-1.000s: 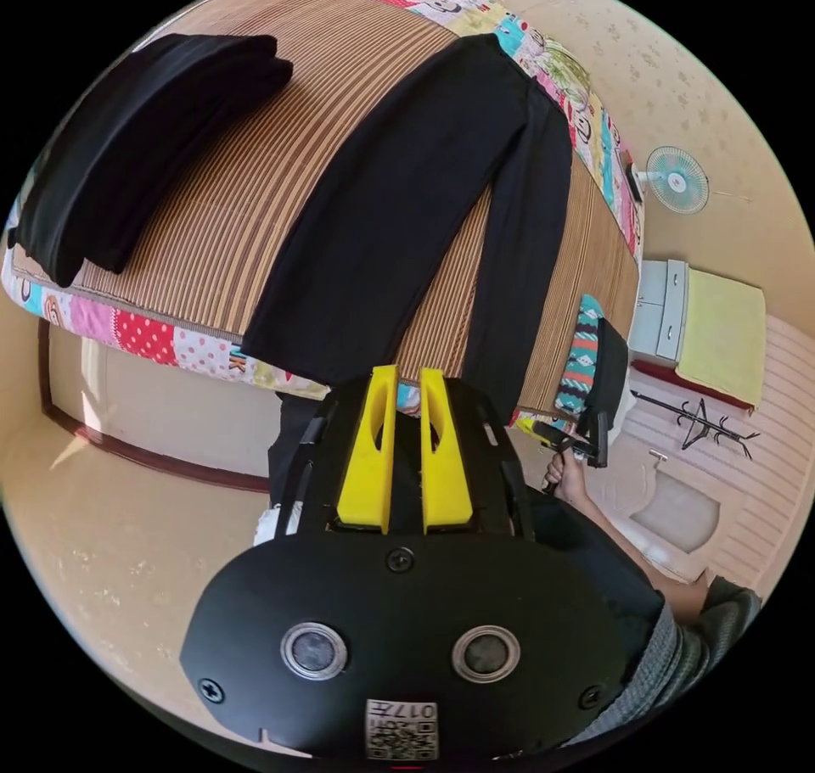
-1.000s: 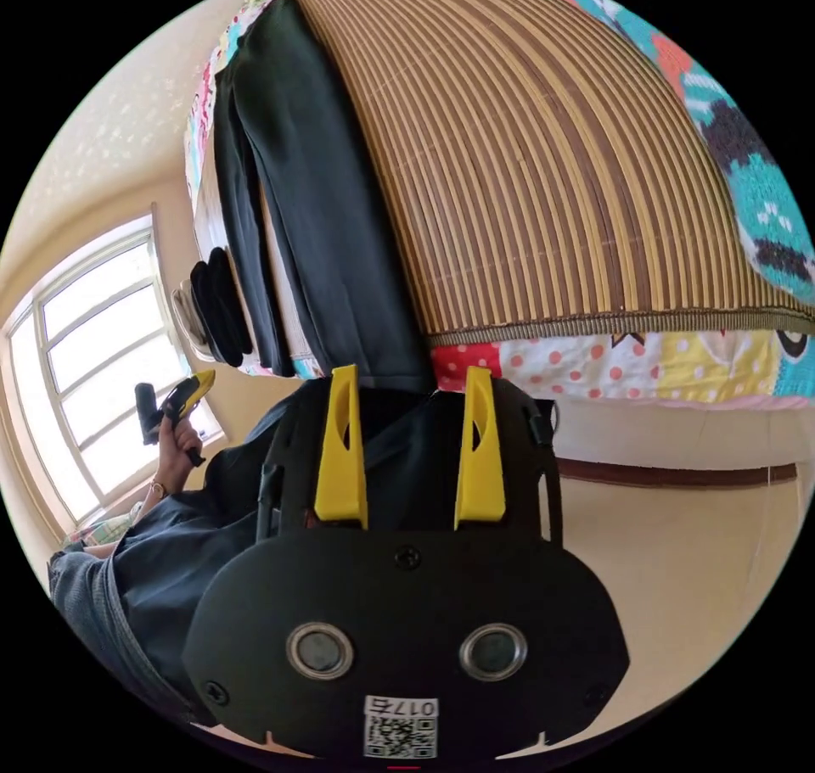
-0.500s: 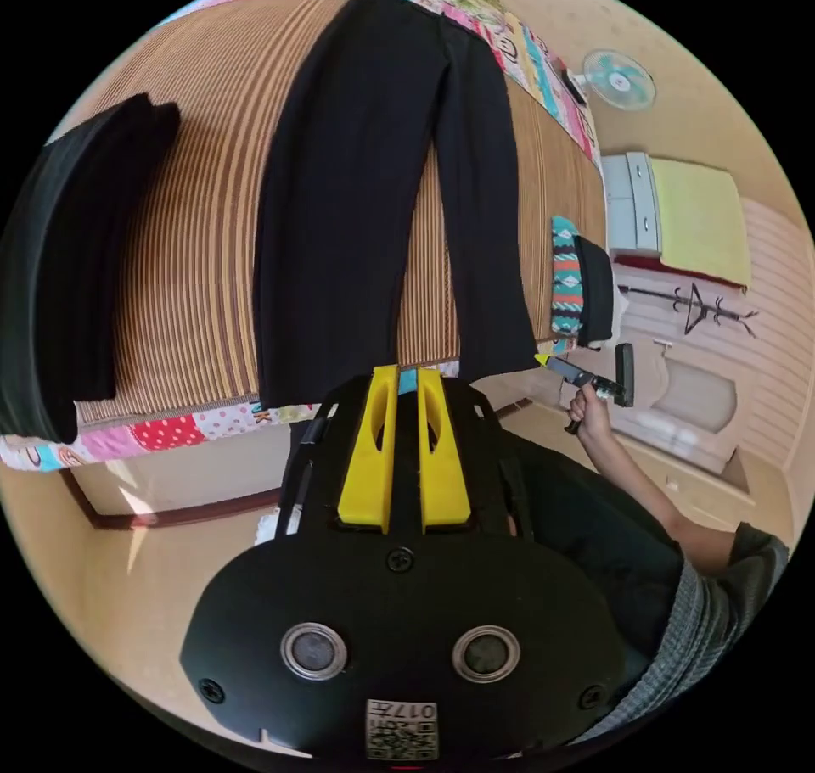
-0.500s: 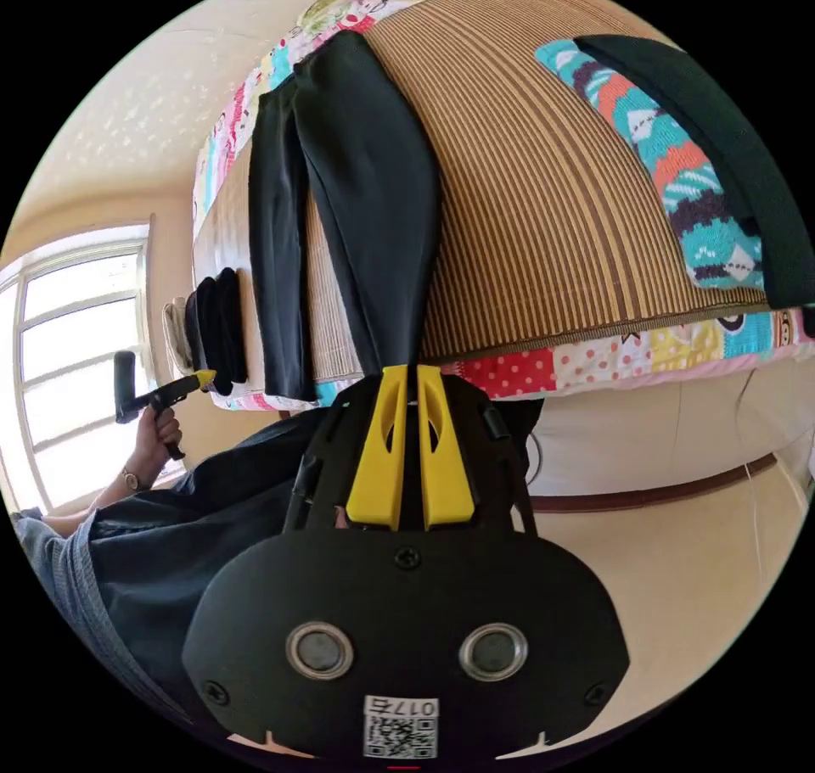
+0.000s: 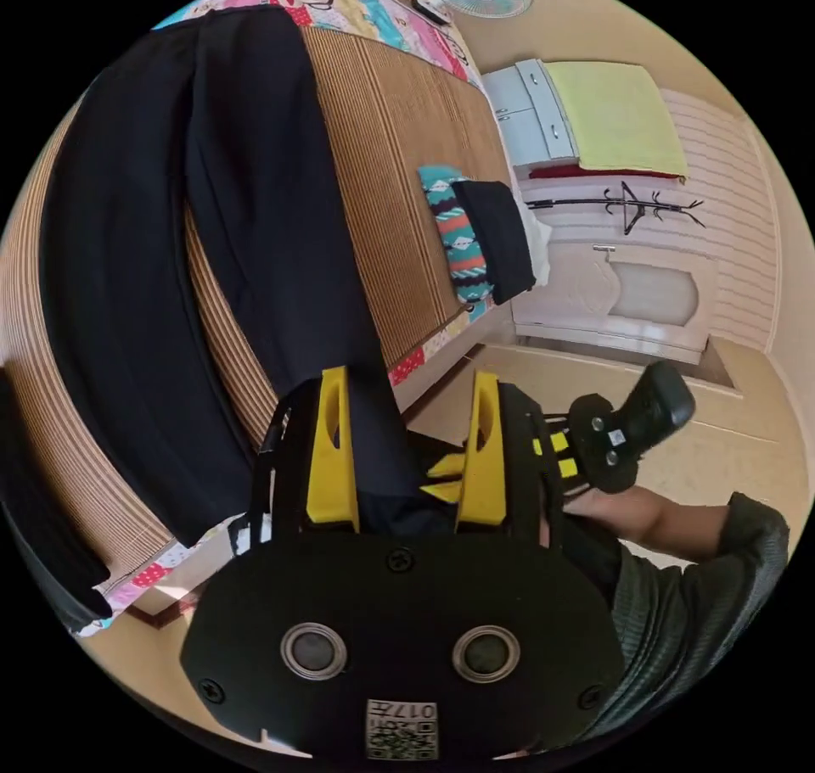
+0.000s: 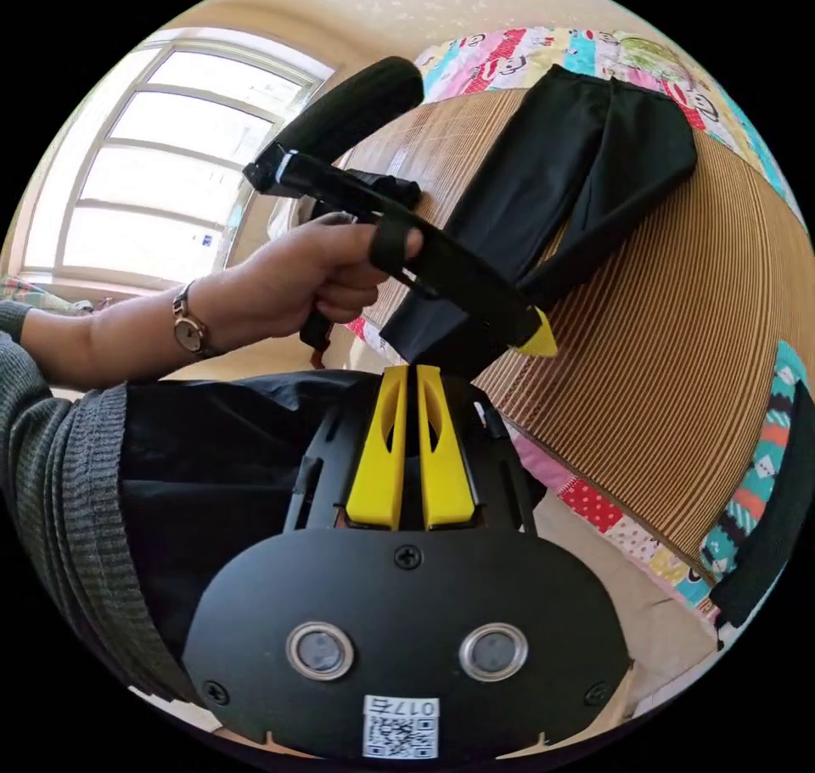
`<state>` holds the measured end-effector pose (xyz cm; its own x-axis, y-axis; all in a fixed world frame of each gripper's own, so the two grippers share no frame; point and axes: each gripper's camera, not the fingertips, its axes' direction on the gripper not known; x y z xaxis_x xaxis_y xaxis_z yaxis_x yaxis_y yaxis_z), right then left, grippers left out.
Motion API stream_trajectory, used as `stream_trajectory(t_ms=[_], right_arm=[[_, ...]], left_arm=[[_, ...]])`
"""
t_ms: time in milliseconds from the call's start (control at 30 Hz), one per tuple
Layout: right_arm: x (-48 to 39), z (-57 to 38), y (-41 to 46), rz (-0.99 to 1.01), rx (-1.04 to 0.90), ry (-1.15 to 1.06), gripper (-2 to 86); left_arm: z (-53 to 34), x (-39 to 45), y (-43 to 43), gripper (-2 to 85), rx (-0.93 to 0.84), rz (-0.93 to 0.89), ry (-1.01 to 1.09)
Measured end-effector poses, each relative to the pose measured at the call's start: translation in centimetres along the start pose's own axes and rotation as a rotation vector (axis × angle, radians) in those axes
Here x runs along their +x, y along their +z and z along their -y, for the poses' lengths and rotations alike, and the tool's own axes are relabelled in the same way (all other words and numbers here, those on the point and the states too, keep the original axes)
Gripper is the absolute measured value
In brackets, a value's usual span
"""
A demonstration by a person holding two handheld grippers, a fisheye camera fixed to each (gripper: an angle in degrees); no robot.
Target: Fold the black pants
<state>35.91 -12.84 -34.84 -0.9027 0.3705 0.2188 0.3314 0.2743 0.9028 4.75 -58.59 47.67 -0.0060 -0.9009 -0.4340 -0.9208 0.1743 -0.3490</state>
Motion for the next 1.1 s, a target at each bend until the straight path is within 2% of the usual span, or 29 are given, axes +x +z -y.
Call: stream_trajectory(t_ms=[33,100,133,200,267,367,500,567,667,767,900,1000,1100], right_arm=[[-0.2,0.5,-0.3,0.025,-0.024,-0.034,2.5],[0.2,1.0,-0.7,0.051,-0.069,-0.069,2.6],[0.9,1.3,-0.8,0.084,-0.126,-0.108,2.7],[3.2,1.6,-0.4,0.125,-0.251,-0.140,2.9],[8.3,2.3,-0.6,0.122,-0.376,-0.076,3.1],[16.9,5.3,-2.8,0.119,-0.406,0.055,4.7],[28.3,12.5,-7.2,0.258,-0.201,0.294,10.1],[34.1,17.3,-9.2,0.405,0.018,0.419,12.4],[38.1,22.7,-9.9,0.525,0.250,0.497,14.0],[39.2,26.2,-9.7,0.426,0.404,0.620,13.8],[39.9,30.3,-8.1,0.400,0.431,0.650,12.2],[39.1,32.6,-8.0,0.344,0.482,0.647,7.4],[34.7,35.1,-10.2,0.046,0.473,0.640,3.9]], left_arm=[[0.3,0.2,0.5,13.5,-0.019,0.043,-0.018],[0.2,0.9,1.8,2.4,-0.010,0.239,-0.075],[0.0,1.1,2.0,2.1,0.001,0.268,-0.066],[-0.8,1.4,2.6,1.3,0.037,0.265,-0.048],[-1.4,0.9,2.9,1.0,0.048,0.224,-0.086],[-2.7,0.1,3.0,0.8,0.097,0.145,-0.157],[-3.8,0.0,3.2,0.7,0.159,0.103,-0.241],[-3.9,0.3,3.3,0.6,0.174,0.094,-0.264],[-3.6,0.5,3.3,0.6,0.189,0.067,-0.293],[-3.4,0.3,3.2,0.6,0.195,0.035,-0.307],[-3.8,-0.9,2.6,0.5,0.217,-0.020,-0.326],[-4.7,-2.3,1.8,0.2,0.253,-0.085,-0.333],[-6.3,-4.1,0.9,-0.2,0.311,-0.173,-0.331]])
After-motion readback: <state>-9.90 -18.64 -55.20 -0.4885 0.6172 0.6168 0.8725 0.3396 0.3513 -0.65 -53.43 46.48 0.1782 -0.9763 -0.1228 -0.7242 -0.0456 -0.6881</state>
